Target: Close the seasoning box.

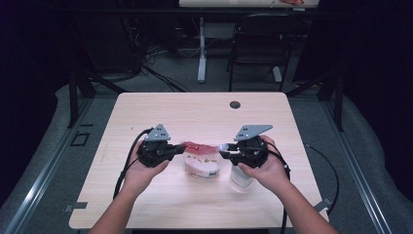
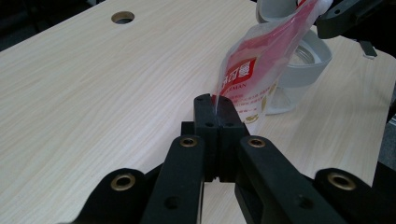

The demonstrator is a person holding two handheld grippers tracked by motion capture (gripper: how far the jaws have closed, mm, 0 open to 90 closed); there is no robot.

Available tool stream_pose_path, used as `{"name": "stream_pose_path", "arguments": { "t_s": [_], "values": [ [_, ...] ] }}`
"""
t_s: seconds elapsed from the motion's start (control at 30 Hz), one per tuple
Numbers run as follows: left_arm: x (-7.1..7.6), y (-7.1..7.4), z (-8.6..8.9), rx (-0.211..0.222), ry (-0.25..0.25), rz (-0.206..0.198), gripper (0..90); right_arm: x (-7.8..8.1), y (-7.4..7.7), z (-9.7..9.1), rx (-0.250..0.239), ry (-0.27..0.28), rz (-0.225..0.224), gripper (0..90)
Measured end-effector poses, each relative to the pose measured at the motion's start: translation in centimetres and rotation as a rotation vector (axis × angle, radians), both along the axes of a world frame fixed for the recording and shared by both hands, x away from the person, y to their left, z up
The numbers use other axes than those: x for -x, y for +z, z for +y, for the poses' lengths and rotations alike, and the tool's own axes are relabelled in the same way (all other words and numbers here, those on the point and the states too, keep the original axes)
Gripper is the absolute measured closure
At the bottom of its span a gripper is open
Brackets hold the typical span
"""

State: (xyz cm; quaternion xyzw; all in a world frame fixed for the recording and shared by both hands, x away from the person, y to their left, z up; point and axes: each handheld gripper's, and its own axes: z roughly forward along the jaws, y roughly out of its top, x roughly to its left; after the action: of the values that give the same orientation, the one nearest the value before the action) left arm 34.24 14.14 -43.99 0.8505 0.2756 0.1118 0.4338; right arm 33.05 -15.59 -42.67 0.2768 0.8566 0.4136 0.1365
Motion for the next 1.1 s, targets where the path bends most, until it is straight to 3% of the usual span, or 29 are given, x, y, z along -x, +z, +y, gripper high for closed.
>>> {"name": "stream_pose_path", "arguments": {
  "t_s": [0.23,0.43,0.6,0.67,1.1],
  "values": [
    [-0.2,-0.4,0.9,0.06,0.014,0.013,83.7,0.0,1.1,-0.2,0.029,0.016,0.015,63.9],
    [0.0,-0.1,1.5,0.082,0.021,-0.006,77.1,0.1,2.7,-0.3,0.041,0.03,0.01,60.1],
    [0.4,0.2,2.0,0.077,0.019,-0.017,72.5,0.0,3.7,-0.1,0.049,0.039,-0.007,58.9],
    [0.5,0.3,2.4,0.089,0.023,-0.004,70.9,-0.3,4.2,0.3,0.062,0.056,-0.011,58.9],
    [0.5,0.1,3.8,0.111,0.044,0.018,68.5,-1.5,4.8,2.7,0.11,0.124,-0.009,61.6]
  ]
}}
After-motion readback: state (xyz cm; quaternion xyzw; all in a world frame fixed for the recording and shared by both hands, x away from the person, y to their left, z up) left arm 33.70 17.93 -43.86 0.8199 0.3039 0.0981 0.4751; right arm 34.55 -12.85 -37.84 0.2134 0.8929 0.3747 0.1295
